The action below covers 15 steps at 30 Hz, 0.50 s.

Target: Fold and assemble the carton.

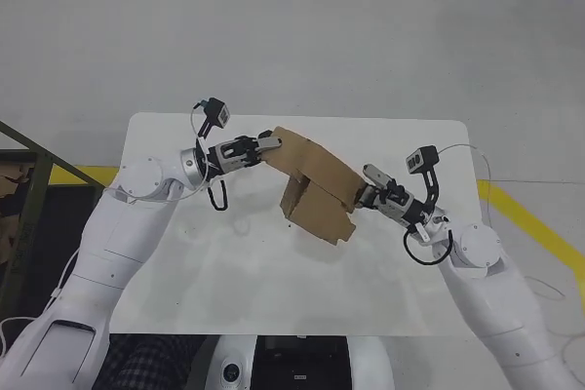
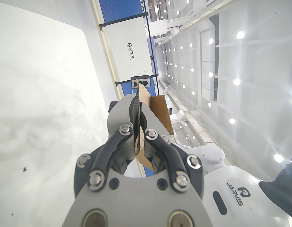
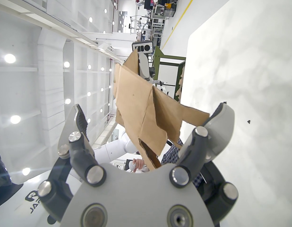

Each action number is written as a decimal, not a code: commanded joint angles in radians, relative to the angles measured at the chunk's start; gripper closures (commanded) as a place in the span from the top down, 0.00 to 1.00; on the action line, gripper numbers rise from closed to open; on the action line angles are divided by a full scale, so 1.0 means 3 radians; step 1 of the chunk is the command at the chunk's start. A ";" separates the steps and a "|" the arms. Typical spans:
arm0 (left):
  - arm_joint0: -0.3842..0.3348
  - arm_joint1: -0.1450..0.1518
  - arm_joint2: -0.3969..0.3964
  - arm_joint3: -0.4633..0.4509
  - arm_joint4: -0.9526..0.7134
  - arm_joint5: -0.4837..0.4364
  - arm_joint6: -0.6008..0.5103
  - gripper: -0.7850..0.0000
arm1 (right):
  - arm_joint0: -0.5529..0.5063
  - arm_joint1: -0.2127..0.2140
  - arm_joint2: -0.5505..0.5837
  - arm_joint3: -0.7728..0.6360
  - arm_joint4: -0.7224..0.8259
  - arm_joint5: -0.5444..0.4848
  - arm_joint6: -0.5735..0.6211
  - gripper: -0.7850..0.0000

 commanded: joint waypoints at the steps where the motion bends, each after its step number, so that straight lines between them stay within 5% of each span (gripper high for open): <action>1: 0.0004 0.0003 -0.0015 0.0029 0.0016 -0.0002 -0.0020 0.00 | -0.0006 0.0002 0.0025 0.0007 0.0009 -0.0005 0.0016 1.00; 15: 0.0039 0.0007 -0.0059 0.0129 0.0078 0.0010 -0.0135 0.00 | -0.0005 -0.0024 0.0011 0.0025 0.0209 -0.0051 0.0245 1.00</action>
